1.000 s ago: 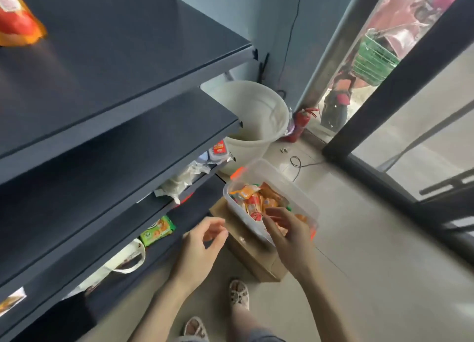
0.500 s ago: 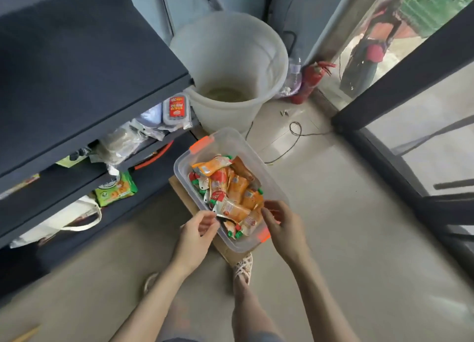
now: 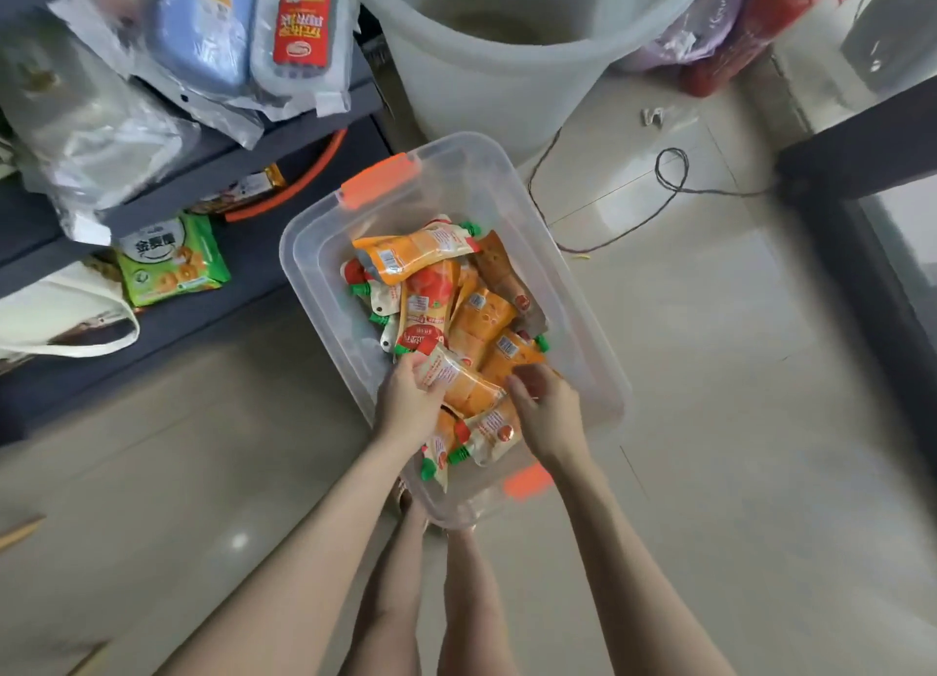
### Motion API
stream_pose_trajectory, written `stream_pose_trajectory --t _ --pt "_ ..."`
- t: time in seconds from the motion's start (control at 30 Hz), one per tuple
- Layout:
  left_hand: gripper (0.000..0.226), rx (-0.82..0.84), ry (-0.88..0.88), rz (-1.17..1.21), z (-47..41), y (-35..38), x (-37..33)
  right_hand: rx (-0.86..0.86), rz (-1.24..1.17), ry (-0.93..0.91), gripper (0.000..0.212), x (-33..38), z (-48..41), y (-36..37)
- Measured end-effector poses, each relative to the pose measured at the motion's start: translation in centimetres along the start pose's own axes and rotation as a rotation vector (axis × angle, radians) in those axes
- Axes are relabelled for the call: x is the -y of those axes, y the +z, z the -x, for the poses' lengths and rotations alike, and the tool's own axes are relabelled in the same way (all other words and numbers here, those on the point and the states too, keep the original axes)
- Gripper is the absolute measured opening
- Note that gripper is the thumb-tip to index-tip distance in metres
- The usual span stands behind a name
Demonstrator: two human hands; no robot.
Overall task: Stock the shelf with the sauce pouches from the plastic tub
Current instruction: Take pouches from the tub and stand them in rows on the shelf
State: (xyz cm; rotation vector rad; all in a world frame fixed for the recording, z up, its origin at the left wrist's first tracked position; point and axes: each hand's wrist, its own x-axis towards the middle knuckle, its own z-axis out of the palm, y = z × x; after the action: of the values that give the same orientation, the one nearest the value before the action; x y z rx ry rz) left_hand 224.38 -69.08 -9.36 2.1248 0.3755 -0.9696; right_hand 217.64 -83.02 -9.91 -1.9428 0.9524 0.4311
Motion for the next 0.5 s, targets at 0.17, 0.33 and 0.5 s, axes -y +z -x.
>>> stream_pose_trajectory --t 0.17,0.33,0.5 --pt "0.054 -0.036 -0.158 0.024 -5.6 2.8 1.6 0.098 -0.031 0.111 0.034 -2.8 -5.3 4.6" --pt "0.056 -0.179 -0.257 -0.145 -8.5 4.2 2.3 0.291 0.121 0.057 0.022 -4.7 -7.5 7.1" --pt "0.040 -0.196 -0.022 0.129 -8.9 4.5 2.6 0.256 0.076 0.019 0.025 -5.7 -8.1 6.8"
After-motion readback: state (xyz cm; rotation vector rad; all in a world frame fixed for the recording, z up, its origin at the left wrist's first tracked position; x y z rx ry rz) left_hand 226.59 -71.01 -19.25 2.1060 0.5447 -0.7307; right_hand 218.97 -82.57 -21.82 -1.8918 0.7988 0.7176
